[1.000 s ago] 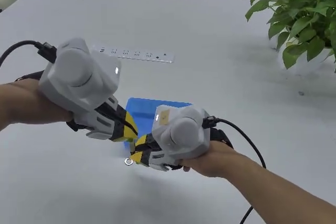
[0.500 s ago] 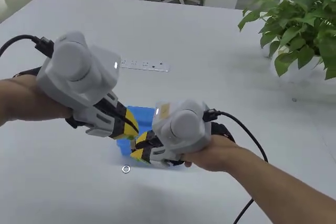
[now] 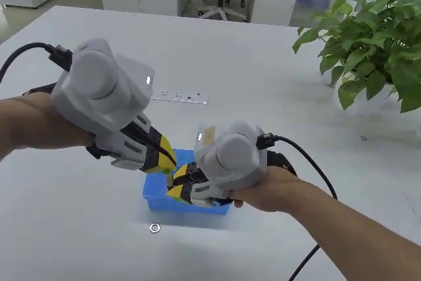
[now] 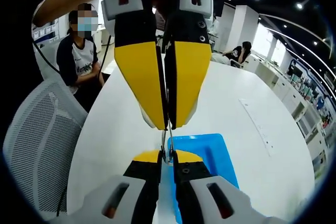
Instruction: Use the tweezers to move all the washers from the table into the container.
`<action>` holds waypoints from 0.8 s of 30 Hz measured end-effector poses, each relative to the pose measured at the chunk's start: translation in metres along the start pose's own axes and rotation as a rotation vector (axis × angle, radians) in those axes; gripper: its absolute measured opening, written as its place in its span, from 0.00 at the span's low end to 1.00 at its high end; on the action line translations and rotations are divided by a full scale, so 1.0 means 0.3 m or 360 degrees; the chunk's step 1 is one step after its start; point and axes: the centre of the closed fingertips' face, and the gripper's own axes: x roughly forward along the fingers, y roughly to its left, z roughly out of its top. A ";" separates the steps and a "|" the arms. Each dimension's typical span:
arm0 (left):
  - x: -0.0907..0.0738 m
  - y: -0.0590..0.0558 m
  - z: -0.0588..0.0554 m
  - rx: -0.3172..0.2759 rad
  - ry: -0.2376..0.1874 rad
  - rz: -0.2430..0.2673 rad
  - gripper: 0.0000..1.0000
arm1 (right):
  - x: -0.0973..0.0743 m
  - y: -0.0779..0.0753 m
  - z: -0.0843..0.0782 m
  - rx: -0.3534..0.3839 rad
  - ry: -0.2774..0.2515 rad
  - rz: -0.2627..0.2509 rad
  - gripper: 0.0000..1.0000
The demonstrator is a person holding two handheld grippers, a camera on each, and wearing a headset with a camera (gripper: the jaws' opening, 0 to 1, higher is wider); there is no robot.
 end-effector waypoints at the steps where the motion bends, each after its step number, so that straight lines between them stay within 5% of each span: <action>1: 0.001 0.006 0.003 0.0001 -0.0004 0.0000 0.05 | -0.002 -0.007 0.001 0.0000 -0.0001 -0.0004 0.10; 12: 0.018 0.080 0.020 0.0028 -0.0017 0.0015 0.05 | -0.012 -0.088 -0.013 0.0004 0.0004 -0.0040 0.10; 24: 0.072 0.145 -0.006 0.0032 -0.0014 0.0024 0.05 | 0.015 -0.154 -0.069 0.0028 0.0015 -0.0034 0.10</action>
